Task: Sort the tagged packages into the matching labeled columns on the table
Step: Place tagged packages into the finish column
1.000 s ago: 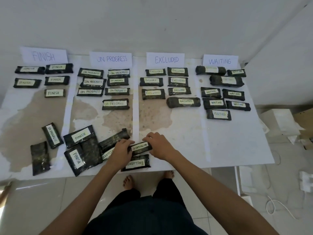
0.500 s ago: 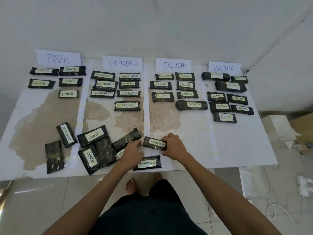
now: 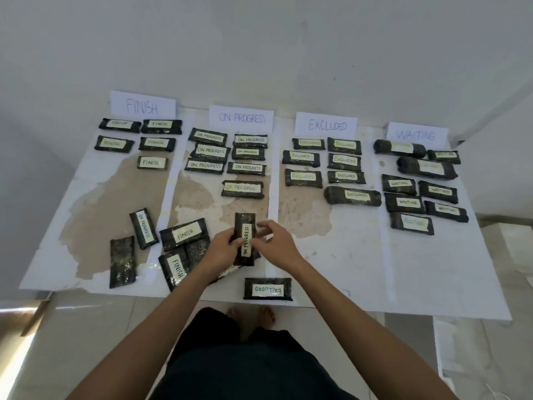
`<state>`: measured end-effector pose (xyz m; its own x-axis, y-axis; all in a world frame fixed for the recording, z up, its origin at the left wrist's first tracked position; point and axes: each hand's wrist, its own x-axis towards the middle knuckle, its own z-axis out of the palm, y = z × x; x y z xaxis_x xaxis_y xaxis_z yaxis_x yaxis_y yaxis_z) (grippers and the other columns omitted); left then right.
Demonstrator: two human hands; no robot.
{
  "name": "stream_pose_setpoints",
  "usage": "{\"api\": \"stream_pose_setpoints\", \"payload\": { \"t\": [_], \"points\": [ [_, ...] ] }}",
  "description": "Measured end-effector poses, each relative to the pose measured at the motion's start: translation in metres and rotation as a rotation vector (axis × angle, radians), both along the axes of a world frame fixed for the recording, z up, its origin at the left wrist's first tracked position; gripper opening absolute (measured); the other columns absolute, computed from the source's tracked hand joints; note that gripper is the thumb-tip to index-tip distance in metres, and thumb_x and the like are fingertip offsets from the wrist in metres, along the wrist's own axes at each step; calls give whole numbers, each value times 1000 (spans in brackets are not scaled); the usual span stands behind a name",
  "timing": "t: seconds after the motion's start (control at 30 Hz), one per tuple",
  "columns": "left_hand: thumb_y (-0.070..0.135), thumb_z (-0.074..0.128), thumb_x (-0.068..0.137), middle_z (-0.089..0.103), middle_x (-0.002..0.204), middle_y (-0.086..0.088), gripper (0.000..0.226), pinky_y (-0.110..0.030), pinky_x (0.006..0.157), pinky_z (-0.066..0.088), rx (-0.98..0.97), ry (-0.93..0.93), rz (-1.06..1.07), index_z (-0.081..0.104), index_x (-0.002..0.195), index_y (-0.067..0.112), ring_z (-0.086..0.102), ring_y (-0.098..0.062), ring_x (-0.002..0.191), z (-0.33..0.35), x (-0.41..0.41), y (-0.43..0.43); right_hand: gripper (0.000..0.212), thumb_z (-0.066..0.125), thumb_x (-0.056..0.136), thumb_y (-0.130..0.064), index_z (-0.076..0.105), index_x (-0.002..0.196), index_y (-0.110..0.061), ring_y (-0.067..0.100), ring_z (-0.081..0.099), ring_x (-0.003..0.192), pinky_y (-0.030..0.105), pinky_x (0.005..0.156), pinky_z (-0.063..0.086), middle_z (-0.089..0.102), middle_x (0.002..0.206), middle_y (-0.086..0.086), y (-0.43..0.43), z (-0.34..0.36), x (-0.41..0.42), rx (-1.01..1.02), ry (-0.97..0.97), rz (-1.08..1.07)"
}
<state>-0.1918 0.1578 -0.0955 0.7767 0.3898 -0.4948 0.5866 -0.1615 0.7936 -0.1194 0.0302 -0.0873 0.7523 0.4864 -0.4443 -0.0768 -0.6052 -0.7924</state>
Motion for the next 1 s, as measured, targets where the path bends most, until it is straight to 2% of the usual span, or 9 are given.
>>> {"api": "stream_pose_setpoints", "payload": {
  "t": [0.07,0.17,0.23,0.33,0.47,0.63,0.8,0.9,1.0],
  "points": [
    [5,44,95,67,99,-8,28,-32,77,51,19,-8,-112,60,117,12,63,-23,92,3,-1,18,39,66,86,-22,56,123,-16,16,60,94,28,79,53,63,104,0,14,5,6,74,79,-70],
    [9,45,95,64,90,-4,33,-28,70,41,177,-5,-305,56,126,16,56,-16,78,1,-2,44,28,64,87,-22,61,114,-19,20,62,98,40,89,54,66,108,2,37,3,9,88,86,-54],
    [19,52,93,61,100,-6,41,-27,75,40,299,-14,-363,49,134,14,55,-18,87,1,-4,59,20,65,86,-21,65,105,-19,20,65,93,42,87,55,69,103,1,52,-2,7,88,98,-70],
    [31,66,83,52,111,-8,64,-31,85,42,515,-91,-402,41,138,10,51,-23,101,0,-8,82,16,65,86,-14,65,102,-11,20,68,85,37,77,59,70,100,6,76,-5,4,122,200,-179],
    [32,65,82,52,120,-16,68,-41,81,47,764,-105,-584,38,139,5,53,-34,103,-3,-5,118,16,64,88,-10,62,103,-4,18,67,78,27,68,58,69,98,12,111,-6,3,159,255,-266],
    [25,55,87,52,127,-10,58,-38,87,43,821,-79,-693,35,139,10,50,-30,108,-15,21,161,29,65,86,-21,55,114,-19,19,66,90,35,81,56,64,99,2,146,-14,14,85,209,-360],
    [16,55,85,49,128,-10,50,-39,92,41,840,-58,-766,42,132,11,47,-29,112,-38,65,205,26,60,88,-18,53,113,-22,19,63,86,30,73,52,61,97,2,158,-25,26,60,210,-423],
    [10,56,85,44,127,-13,46,-39,86,44,891,-49,-794,45,129,9,48,-31,108,-48,88,218,25,60,88,-18,55,112,-21,19,63,92,32,76,52,62,102,3,160,-37,30,28,168,-424],
    [5,56,85,43,122,-16,43,-39,84,45,924,-36,-853,46,127,6,46,-33,106,-60,98,223,24,60,88,-17,58,112,-18,16,62,87,25,69,50,61,100,0,163,-50,33,-1,155,-437]
  ]
}}
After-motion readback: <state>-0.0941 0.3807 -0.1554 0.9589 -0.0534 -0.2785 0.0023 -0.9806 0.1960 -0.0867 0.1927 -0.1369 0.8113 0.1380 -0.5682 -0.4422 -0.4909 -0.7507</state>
